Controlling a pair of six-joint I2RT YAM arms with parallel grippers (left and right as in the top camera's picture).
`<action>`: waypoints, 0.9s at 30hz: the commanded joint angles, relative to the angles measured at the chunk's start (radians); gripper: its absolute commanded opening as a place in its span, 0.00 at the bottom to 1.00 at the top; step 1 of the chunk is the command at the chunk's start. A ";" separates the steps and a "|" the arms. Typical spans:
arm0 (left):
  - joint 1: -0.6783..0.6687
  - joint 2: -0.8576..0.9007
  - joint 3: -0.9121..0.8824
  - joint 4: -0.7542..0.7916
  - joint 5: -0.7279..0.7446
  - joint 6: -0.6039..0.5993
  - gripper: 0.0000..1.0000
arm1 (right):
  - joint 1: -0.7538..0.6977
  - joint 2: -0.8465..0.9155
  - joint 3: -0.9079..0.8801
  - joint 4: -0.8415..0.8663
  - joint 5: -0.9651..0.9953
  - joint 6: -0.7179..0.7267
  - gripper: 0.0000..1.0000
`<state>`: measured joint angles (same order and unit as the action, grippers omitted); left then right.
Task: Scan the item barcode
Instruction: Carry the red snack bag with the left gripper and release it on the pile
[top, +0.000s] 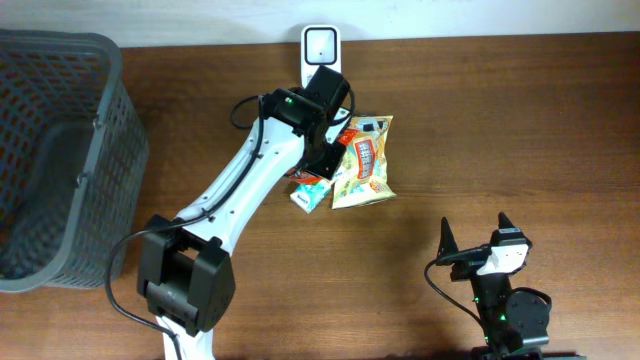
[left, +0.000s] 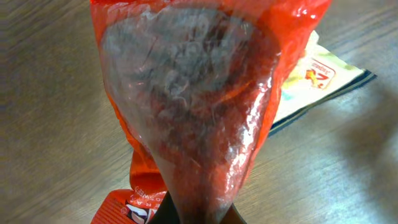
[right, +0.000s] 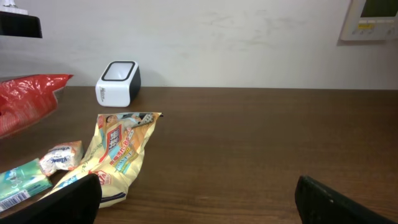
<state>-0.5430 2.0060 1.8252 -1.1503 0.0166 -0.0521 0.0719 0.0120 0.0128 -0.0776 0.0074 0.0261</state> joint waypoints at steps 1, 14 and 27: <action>0.005 0.023 0.008 0.008 -0.042 -0.056 0.05 | 0.006 -0.006 -0.007 -0.004 0.005 0.007 0.99; 0.006 0.043 0.017 0.113 -0.197 -0.056 0.73 | 0.006 -0.006 -0.007 -0.004 0.005 0.007 0.98; 0.000 0.004 0.290 -0.257 0.198 -0.168 0.99 | 0.006 -0.006 -0.007 -0.005 0.005 0.007 0.98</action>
<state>-0.5423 2.0335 2.1006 -1.3666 0.1532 -0.2077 0.0719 0.0120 0.0128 -0.0776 0.0074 0.0261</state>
